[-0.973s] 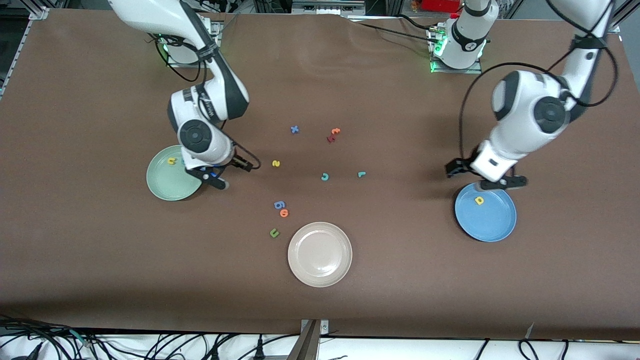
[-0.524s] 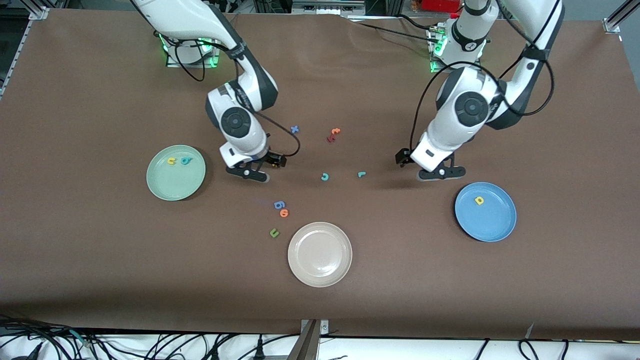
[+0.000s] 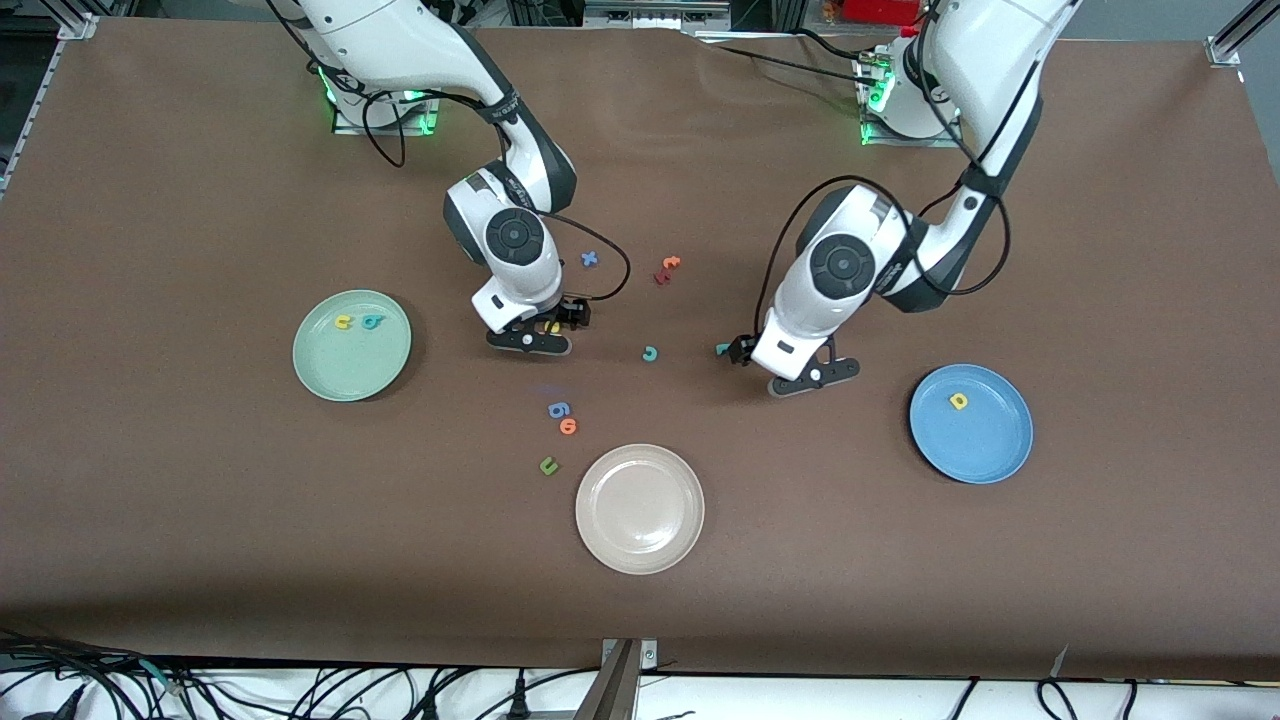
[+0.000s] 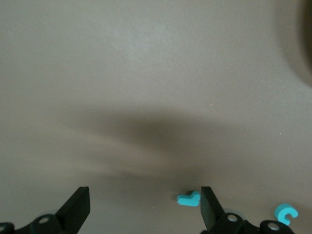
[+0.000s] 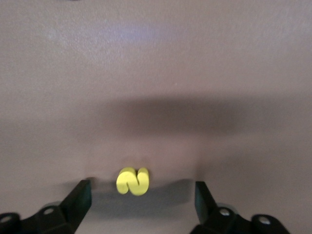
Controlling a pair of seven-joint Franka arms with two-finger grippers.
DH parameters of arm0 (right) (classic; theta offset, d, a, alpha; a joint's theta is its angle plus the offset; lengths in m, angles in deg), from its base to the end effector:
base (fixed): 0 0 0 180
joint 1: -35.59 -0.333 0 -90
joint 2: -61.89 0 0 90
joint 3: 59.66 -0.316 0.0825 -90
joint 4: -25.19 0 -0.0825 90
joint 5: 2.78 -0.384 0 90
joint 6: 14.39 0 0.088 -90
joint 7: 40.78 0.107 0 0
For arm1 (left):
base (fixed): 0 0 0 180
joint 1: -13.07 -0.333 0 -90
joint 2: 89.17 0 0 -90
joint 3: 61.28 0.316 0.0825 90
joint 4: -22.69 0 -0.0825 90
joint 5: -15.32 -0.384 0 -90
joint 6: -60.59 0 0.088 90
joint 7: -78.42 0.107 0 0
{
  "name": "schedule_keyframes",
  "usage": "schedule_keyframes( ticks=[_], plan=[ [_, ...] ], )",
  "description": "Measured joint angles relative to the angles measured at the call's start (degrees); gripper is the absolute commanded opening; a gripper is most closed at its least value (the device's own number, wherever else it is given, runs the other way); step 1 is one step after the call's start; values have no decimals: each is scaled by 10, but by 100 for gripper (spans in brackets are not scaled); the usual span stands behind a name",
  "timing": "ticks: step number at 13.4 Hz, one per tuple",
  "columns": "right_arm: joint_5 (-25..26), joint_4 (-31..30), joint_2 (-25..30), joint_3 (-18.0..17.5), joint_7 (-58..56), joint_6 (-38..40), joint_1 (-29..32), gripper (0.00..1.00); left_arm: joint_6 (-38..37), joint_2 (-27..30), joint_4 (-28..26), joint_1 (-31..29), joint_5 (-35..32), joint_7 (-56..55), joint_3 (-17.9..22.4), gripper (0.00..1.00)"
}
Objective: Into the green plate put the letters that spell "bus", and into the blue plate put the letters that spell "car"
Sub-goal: 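Grasp the yellow 2 with the right gripper while the left gripper grasps teal letter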
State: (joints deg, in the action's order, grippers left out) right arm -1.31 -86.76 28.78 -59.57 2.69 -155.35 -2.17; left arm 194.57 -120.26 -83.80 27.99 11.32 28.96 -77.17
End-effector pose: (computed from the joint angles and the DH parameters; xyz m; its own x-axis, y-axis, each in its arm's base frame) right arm 0.4823 0.3724 0.1721 0.9958 -0.0816 -0.0413 -0.0790 -0.9950 0.0606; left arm 0.5526 -0.3166 0.2326 0.9480 0.3031 -0.0969 0.3072 -0.9511 0.0307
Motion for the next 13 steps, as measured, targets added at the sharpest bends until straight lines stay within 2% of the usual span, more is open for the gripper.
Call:
schedule_keyframes(
  ticks=[3, 6, 9, 13],
  plan=[
    [10, 0, 0, 0, 0, 0, 0, 86, 0, -33, 24, 16, 0, -32, 0, 100],
    [10, 0, 0, 1, 0, 0, 1, 66, 0, -49, 42, 24, 0, -53, 0, 100],
    [10, 3, 0, 1, 0, -3, 1, 53, 0, -58, 42, 36, 0, -69, 1, 100],
    [10, 4, -1, 1, 1, -17, 1, 51, 0, -71, 43, 47, -11, -76, 1, 100]
  ],
)
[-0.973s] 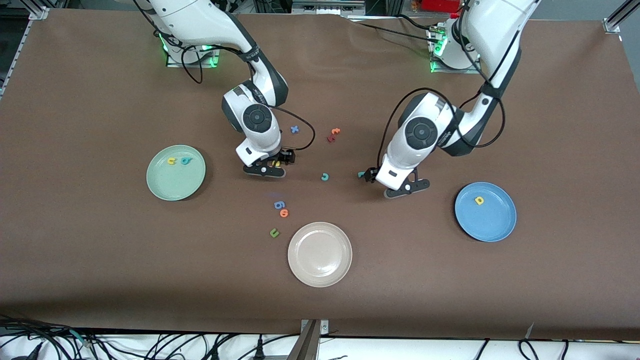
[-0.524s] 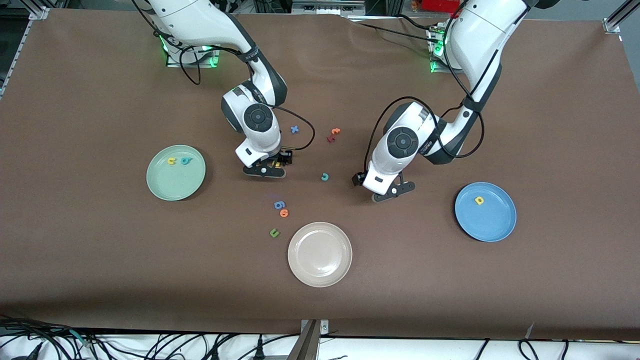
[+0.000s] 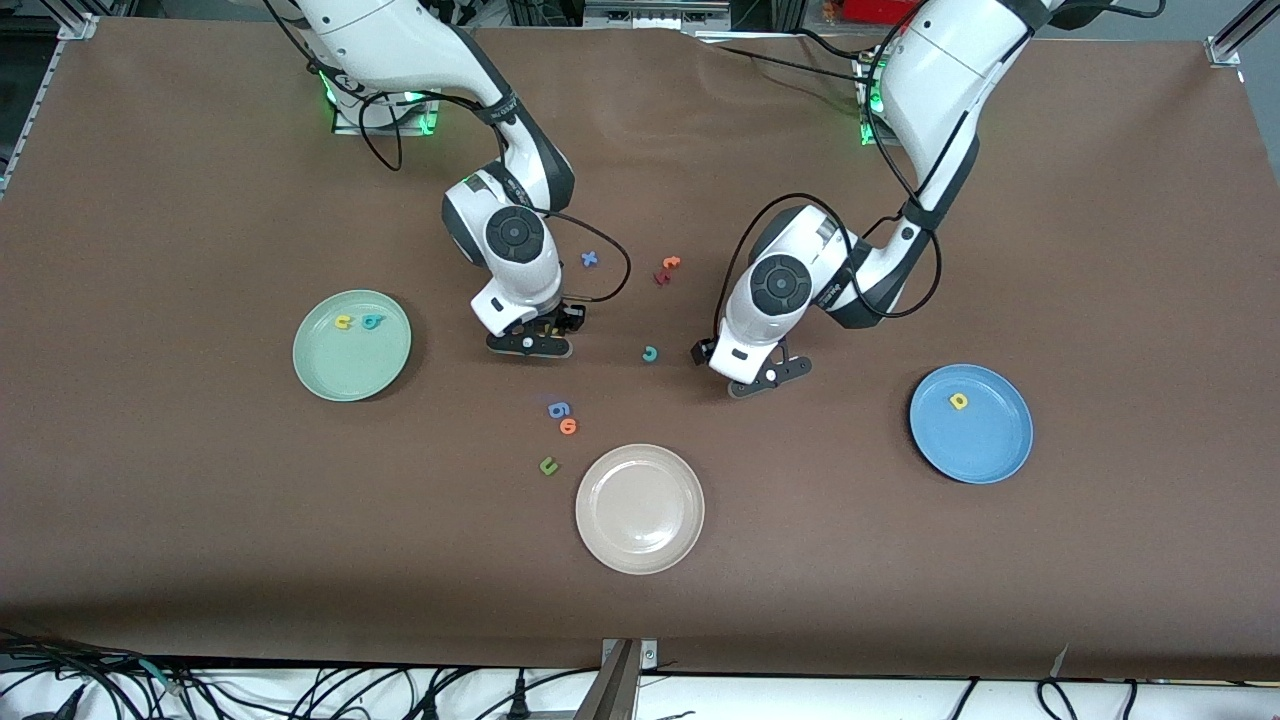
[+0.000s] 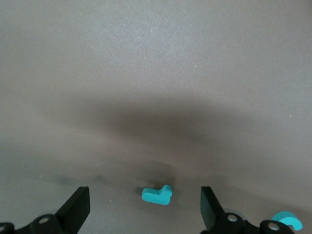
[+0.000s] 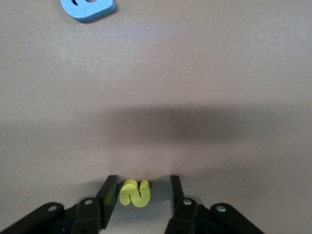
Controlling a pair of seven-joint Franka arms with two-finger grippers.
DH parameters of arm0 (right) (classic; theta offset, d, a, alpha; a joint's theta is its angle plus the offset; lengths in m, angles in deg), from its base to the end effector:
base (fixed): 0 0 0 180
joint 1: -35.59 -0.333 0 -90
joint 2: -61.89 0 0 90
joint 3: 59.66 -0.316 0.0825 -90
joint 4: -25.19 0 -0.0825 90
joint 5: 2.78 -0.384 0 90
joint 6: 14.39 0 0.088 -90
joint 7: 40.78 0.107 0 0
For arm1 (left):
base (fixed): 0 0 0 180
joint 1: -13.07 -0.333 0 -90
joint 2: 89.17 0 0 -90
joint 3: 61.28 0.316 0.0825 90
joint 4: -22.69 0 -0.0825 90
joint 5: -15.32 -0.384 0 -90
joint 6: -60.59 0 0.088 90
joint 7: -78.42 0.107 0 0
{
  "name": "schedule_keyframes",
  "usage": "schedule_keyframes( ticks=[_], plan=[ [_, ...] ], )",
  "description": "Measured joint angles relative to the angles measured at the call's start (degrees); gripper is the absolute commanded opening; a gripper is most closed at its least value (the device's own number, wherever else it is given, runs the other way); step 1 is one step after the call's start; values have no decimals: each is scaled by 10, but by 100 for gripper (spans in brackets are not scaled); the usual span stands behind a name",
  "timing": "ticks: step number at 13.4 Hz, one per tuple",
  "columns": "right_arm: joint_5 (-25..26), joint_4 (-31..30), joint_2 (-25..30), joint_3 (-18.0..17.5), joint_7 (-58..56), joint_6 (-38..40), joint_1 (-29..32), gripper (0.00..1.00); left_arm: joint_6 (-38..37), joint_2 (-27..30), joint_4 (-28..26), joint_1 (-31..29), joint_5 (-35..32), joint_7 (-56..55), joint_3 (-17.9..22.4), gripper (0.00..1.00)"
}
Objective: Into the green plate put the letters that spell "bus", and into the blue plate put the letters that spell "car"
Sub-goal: 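Grasp the yellow 2 with the right gripper while the left gripper grasps teal letter, then carry the yellow 2 to the green plate while the left gripper carries teal letter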
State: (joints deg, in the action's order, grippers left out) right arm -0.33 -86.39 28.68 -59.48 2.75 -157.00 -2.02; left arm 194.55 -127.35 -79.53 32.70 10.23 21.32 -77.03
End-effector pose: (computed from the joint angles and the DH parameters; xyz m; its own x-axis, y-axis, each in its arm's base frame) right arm 0.4880 0.3739 0.1758 0.9974 -0.0717 -0.0098 -0.0712 -0.9964 0.0456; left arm 0.5352 -0.3642 0.1848 0.9255 0.3527 -0.1380 0.3547 -0.9349 -0.0106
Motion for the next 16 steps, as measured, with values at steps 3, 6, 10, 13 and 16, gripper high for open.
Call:
schedule_keyframes(
  ticks=[3, 6, 10, 13, 16],
  plan=[
    [-3, 0, -1, 0, 2, -4, 0, 51, 0, -8, 0, 4, -12, -5, 0, 94],
    [-15, -1, -1, 1, 5, -4, 0, 51, 0, -13, 1, 13, -13, -5, 0, 82],
    [-18, -1, -1, 1, 10, -6, 0, 30, 0, -16, 1, 18, -13, -7, 0, 68],
    [-21, 0, 0, -1, 13, -11, 0, 10, 1, -16, 3, 18, -13, -7, 1, 56],
    [-21, 0, 0, -2, 14, -11, 0, 5, 1, -16, 6, 19, -13, -9, 1, 42]
  ],
)
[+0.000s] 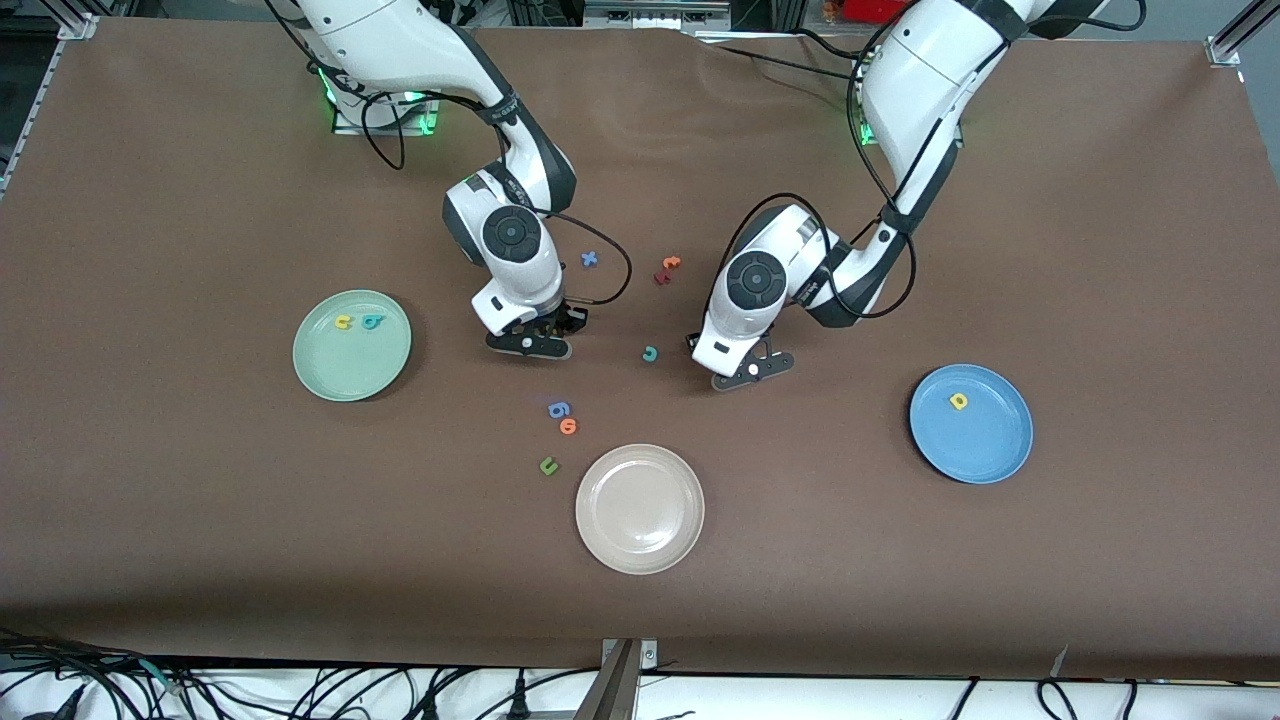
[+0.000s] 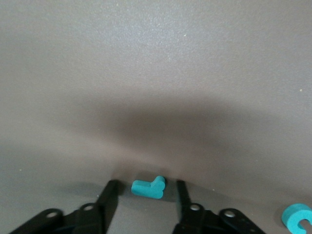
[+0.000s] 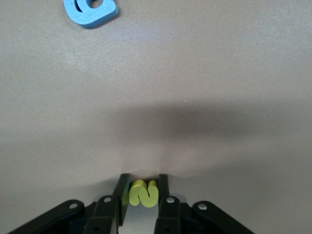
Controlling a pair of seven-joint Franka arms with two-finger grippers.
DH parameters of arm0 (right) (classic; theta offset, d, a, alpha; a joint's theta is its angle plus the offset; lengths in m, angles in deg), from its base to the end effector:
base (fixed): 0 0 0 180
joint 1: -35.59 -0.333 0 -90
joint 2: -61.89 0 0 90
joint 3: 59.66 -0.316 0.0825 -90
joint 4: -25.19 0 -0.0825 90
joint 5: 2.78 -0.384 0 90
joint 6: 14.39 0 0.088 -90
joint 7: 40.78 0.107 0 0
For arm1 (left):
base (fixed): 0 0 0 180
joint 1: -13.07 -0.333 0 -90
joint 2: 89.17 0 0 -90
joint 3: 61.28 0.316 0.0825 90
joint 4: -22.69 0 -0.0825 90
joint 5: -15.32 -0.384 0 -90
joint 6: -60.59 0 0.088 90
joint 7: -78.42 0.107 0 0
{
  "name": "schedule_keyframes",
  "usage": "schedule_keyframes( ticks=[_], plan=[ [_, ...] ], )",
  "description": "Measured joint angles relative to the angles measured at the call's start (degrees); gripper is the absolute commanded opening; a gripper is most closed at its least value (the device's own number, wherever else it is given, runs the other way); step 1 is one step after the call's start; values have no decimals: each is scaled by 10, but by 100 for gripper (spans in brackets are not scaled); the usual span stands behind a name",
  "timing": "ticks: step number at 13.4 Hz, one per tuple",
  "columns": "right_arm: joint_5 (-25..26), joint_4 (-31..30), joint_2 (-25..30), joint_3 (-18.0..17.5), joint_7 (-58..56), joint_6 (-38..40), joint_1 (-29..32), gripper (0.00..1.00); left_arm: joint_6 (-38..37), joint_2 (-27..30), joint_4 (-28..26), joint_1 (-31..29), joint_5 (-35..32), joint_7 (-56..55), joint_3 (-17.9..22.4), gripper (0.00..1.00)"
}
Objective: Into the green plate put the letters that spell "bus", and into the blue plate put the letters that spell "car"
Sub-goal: 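Carry the yellow 2 to the green plate while the left gripper carries teal letter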
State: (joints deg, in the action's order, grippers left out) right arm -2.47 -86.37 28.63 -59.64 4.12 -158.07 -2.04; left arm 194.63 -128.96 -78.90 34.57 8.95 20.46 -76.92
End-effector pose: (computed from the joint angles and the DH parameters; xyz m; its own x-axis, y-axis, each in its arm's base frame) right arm 0.4886 0.3765 0.1769 0.9924 -0.1226 -0.0118 -0.1224 -0.9923 0.0164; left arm 0.5236 -0.3803 0.1713 0.9352 0.3261 -0.1377 0.3254 -0.9452 -0.0284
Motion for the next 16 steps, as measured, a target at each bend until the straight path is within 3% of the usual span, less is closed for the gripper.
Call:
schedule_keyframes(
  ticks=[4, 8, 13, 16],
  plan=[
    [0, 2, 1, 1, 0, 10, 0, 5, 1, 0, 2, 1, 0, -24, 0, 31],
    [0, 47, 22, 9, -10, 132, 23, 5, 1, 0, 3, 2, 0, -26, -1, 28],
    [-4, 69, 64, 13, -167, 234, 129, 5, -5, -1, 12, -1, 0, -27, 3, 26],
    [-5, 69, 66, 34, -284, 259, 181, 5, -103, -1, 66, -24, -1, 24, 8, 26]
  ],
)
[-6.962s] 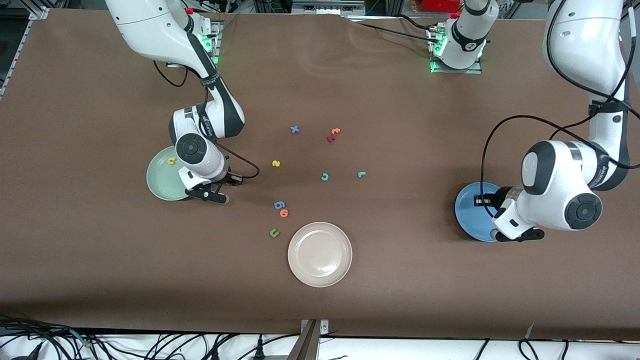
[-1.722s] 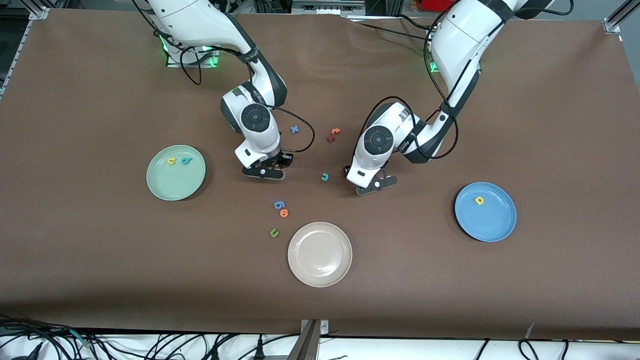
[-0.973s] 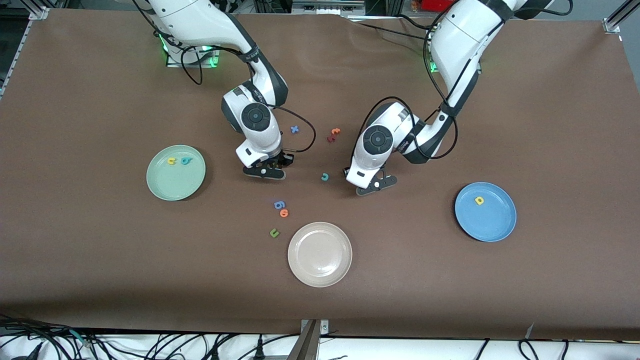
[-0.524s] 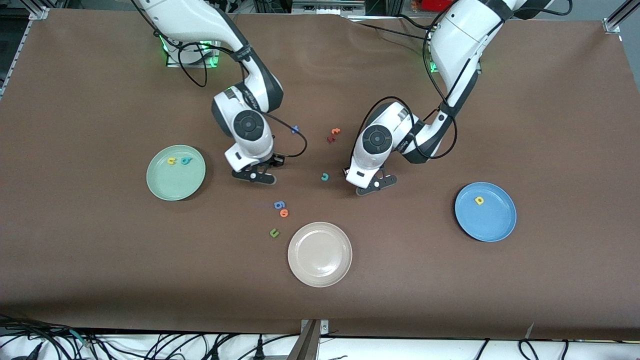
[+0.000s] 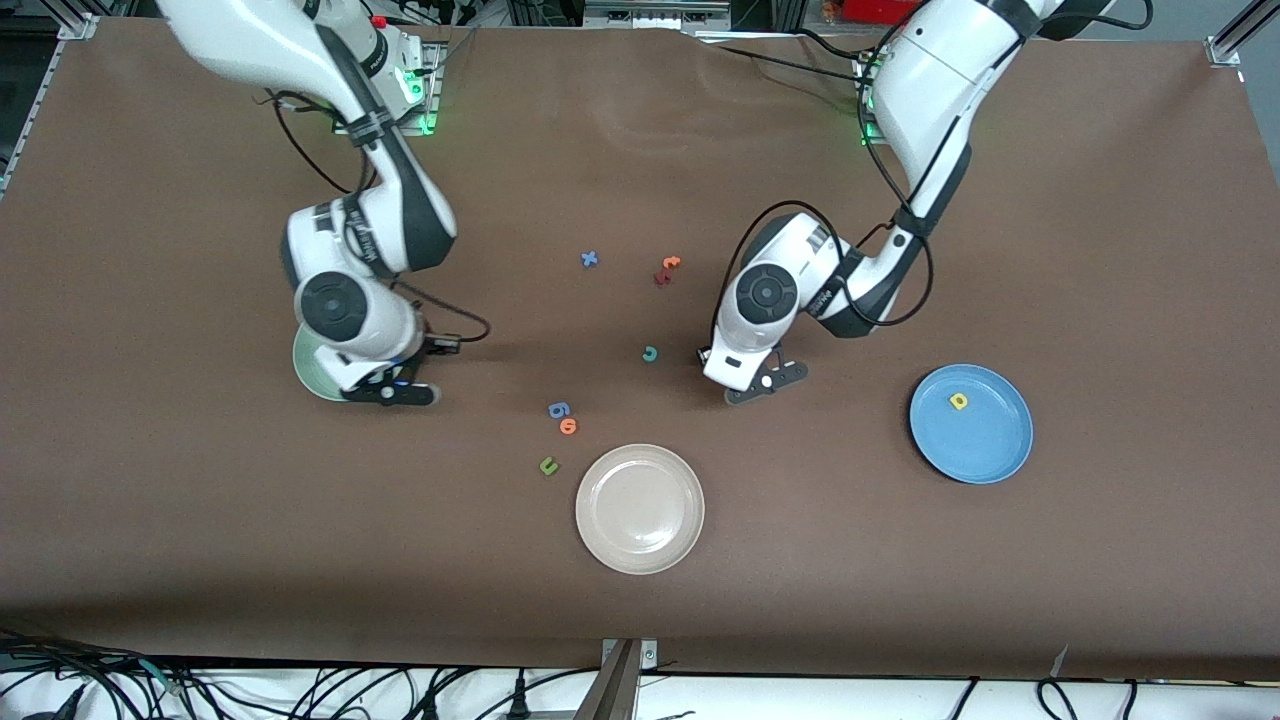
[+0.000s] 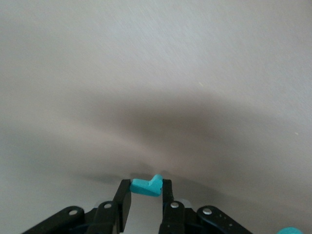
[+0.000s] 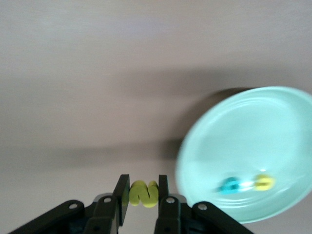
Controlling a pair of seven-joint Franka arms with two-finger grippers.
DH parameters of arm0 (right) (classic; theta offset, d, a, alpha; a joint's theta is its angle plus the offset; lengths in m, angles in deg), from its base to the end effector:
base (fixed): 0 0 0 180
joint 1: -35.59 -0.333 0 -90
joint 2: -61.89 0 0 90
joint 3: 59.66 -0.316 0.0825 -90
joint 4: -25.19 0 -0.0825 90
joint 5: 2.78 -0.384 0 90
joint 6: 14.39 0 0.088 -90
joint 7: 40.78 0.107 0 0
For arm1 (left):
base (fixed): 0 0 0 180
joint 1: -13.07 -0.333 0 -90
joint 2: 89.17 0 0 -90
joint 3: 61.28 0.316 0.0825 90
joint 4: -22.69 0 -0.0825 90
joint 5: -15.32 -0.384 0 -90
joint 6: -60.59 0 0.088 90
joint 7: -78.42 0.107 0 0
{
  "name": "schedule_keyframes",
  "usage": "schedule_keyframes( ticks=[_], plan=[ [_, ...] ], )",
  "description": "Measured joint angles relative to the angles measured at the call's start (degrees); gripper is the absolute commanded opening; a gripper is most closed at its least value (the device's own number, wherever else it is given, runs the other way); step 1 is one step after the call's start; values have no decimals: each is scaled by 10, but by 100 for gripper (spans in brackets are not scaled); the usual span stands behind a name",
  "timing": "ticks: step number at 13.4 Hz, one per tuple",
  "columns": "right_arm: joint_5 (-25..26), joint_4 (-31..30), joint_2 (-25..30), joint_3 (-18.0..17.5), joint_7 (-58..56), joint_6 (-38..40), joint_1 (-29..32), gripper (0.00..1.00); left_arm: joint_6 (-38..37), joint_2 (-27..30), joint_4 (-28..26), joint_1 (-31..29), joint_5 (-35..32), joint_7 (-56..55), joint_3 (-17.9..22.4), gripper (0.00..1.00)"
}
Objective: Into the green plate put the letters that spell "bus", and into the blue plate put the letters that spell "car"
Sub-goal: 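Carry the yellow 2 to the green plate while the left gripper carries teal letter, then open both grippers over the plates and raise the right gripper away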
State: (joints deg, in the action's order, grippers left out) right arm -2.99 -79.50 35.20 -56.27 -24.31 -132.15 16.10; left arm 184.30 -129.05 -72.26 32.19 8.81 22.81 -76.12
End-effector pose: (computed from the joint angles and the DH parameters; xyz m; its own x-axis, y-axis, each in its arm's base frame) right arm 0.5938 0.1737 0.2621 0.9758 -0.0152 -0.2183 0.0045 -0.9960 0.0894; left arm 0.5631 -0.3534 0.2007 0.9243 0.3457 -0.1621 0.3349 -0.9379 -0.0906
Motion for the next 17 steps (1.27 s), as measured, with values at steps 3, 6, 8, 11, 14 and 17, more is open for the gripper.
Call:
schedule_keyframes(
  ticks=[3, 6, 8, 11, 14, 17],
  plan=[
    [0, -13, -8, 41, -73, 5, 13, 5, -103, 3, 52, -39, -1, 108, 1, 24],
    [0, -29, -24, 46, -121, -16, 37, 5, -174, 15, 76, -87, -2, 213, 1, 24],
    [0, -44, -33, 47, -135, -49, 44, 7, -196, 24, 77, -115, -4, 281, 2, 24],
    [0, -63, -41, 46, -139, -78, 44, 65, -211, 31, 78, -163, -21, 366, 5, 24],
    [0, -64, -40, 47, -140, -78, 45, 100, -214, 36, 78, -213, -21, 441, 5, 24],
    [0, -52, -18, 55, -141, -39, 45, 100, -217, 35, 74, -236, -48, 480, 5, 25]
  ],
)
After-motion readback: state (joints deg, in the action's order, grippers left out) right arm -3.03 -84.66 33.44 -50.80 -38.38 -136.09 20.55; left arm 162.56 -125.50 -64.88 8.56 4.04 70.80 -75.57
